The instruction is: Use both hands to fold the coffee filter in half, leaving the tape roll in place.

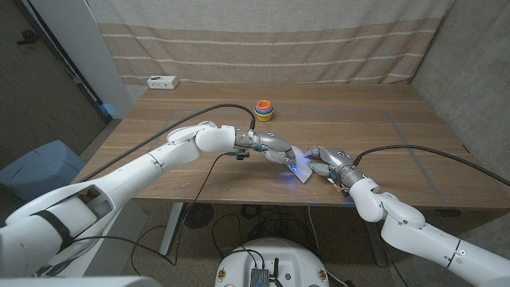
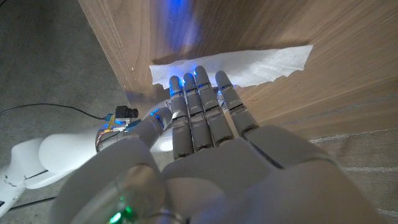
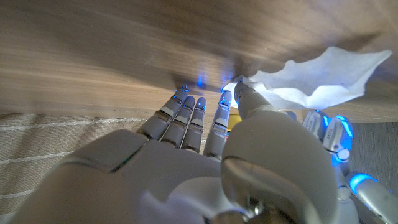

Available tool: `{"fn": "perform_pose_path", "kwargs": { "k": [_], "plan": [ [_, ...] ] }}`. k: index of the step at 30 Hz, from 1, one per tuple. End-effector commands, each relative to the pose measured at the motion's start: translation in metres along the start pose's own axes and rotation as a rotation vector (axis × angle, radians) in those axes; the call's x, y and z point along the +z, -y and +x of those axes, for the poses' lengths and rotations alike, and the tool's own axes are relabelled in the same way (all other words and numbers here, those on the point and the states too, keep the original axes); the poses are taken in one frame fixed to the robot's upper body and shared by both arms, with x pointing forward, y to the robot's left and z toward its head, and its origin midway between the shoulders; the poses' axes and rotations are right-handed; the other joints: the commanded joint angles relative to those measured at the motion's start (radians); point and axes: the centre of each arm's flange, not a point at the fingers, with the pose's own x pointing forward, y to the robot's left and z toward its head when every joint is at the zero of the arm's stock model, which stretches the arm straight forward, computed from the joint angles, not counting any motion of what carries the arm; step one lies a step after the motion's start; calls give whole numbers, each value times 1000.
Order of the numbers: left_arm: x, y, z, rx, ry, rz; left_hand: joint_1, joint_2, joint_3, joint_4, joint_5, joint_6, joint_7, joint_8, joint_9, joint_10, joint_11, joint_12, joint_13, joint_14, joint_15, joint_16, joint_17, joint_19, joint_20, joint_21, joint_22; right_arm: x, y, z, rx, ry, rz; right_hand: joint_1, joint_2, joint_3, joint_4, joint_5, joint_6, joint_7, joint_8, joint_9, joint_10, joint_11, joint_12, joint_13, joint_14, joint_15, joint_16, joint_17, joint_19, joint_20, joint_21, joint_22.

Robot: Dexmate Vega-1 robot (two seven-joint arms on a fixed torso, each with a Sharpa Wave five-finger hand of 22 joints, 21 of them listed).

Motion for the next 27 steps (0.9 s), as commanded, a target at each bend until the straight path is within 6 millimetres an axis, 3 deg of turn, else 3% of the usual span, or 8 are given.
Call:
{"fn": "perform_pose_path", "kwargs": {
  "k": [1, 15, 27],
  "plan": [
    [0, 2, 27, -190, -4, 32, -23, -15, 3, 17, 16, -23, 1, -2, 1, -28, 4, -11, 8, -37, 8, -25, -10, -26, 3, -6, 2, -4, -2, -3, -3, 1, 10, 4, 1, -8, 2, 4, -7, 0, -2, 3, 3, -2, 7, 4, 8, -69, 4, 2, 27, 15, 4, 6],
    [-3, 12, 36, -257, -22, 6, -48, -13, 10, 41, 39, -12, 12, 7, -2, 1, 9, -1, 11, -8, 16, -30, -28, -16, 4, 2, 1, -11, -3, -4, 9, -1, 28, 0, 4, -16, 8, 5, -10, 4, -2, 3, 7, 2, 8, 4, 9, -69, 7, 5, 28, 16, 4, 6],
    [-1, -18, 13, -54, -46, 57, -73, -13, 0, 63, 46, -29, 9, 4, -2, -8, 8, -6, 16, -10, 15, -31, -25, -36, 9, -1, 1, -13, -4, -1, 12, 5, 19, 4, 4, -20, 7, 6, -7, 4, -1, 3, 10, 1, 9, 4, 12, -69, 8, 5, 29, 16, 4, 6]
  ]
}}
